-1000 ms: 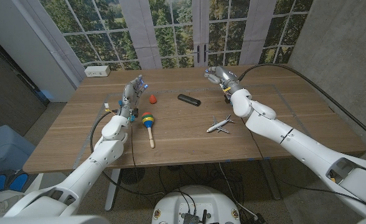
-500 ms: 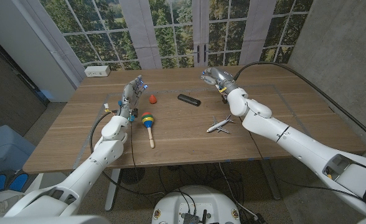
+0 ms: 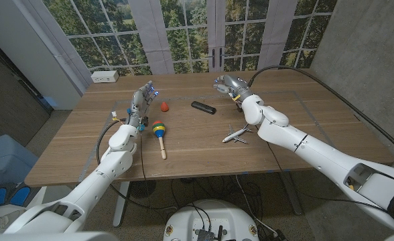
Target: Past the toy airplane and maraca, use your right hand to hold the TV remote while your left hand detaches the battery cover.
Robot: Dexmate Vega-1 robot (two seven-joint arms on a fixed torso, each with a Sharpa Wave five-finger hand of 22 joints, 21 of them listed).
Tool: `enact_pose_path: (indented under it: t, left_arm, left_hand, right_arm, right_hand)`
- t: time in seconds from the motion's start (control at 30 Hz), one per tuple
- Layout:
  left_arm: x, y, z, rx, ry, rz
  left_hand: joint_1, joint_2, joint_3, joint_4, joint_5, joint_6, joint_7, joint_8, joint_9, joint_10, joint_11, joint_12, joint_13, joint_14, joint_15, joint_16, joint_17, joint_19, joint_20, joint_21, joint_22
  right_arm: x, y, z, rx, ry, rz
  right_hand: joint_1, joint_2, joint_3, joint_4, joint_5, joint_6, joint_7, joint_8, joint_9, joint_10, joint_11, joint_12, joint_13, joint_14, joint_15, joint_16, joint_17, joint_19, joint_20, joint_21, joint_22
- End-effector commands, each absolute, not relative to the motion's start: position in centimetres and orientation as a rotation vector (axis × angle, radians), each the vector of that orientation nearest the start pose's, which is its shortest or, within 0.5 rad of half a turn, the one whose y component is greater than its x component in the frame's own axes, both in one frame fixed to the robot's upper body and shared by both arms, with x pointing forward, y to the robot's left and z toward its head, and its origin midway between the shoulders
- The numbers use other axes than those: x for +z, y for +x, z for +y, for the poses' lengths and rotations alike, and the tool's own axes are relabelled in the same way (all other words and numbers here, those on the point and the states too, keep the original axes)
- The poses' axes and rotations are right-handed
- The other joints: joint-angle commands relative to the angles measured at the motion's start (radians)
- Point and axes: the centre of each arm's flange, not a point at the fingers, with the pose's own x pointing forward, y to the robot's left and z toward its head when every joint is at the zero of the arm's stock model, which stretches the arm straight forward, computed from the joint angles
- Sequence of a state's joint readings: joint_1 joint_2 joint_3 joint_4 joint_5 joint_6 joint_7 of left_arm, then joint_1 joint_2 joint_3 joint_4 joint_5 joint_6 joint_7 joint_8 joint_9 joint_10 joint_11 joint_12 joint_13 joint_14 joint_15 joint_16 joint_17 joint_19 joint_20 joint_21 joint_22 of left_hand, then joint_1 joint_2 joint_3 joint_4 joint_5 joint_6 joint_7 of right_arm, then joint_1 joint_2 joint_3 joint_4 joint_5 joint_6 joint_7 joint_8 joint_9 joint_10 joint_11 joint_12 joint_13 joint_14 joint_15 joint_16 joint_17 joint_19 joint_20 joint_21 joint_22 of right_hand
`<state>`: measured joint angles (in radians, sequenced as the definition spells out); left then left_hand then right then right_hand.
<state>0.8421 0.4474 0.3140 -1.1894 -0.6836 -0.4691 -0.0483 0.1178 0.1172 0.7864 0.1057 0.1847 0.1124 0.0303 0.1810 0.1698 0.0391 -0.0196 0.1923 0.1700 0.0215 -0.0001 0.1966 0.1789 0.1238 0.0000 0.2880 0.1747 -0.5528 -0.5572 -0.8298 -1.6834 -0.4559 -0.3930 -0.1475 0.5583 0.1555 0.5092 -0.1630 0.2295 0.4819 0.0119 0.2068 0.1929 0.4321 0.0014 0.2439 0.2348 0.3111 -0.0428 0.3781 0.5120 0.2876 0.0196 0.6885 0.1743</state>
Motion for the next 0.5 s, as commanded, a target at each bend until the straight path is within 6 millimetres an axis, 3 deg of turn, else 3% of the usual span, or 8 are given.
enact_pose_path:
  t: [0.03, 0.5]
  left_arm:
    - [-3.15, 65.03, 31.81, -0.129, -0.145, -0.708]
    - [-3.27, 64.55, 31.72, -0.126, -0.144, -0.713]
  left_hand:
    - [0.009, 0.076, -0.003, -0.004, -0.003, -0.003, 0.001, 0.0, 0.005, -0.006, -0.001, -0.001, 0.004, 0.0, 0.002, -0.004, 0.003, 0.004, 0.008, -0.001, 0.006]
    - [0.011, 0.077, -0.004, -0.005, -0.003, -0.002, 0.001, 0.0, 0.005, -0.005, 0.001, -0.001, 0.004, -0.001, 0.003, -0.004, 0.003, 0.006, 0.009, -0.004, 0.006]
  right_arm:
    - [5.68, 62.18, -10.49, -0.035, -1.262, -0.676]
    - [5.01, 62.53, -9.88, -0.027, -1.307, -0.651]
  right_hand:
    - [0.008, 0.008, 0.001, -0.004, 0.004, 0.003, 0.0, -0.001, 0.005, 0.001, -0.011, -0.001, 0.004, -0.006, -0.031, 0.007, 0.002, 0.007, -0.002, 0.005, 0.005]
    - [0.016, 0.006, -0.003, -0.004, 0.004, -0.002, -0.004, -0.003, 0.005, 0.001, -0.015, -0.003, 0.004, -0.011, -0.033, 0.007, 0.002, 0.008, -0.001, 0.003, 0.005]
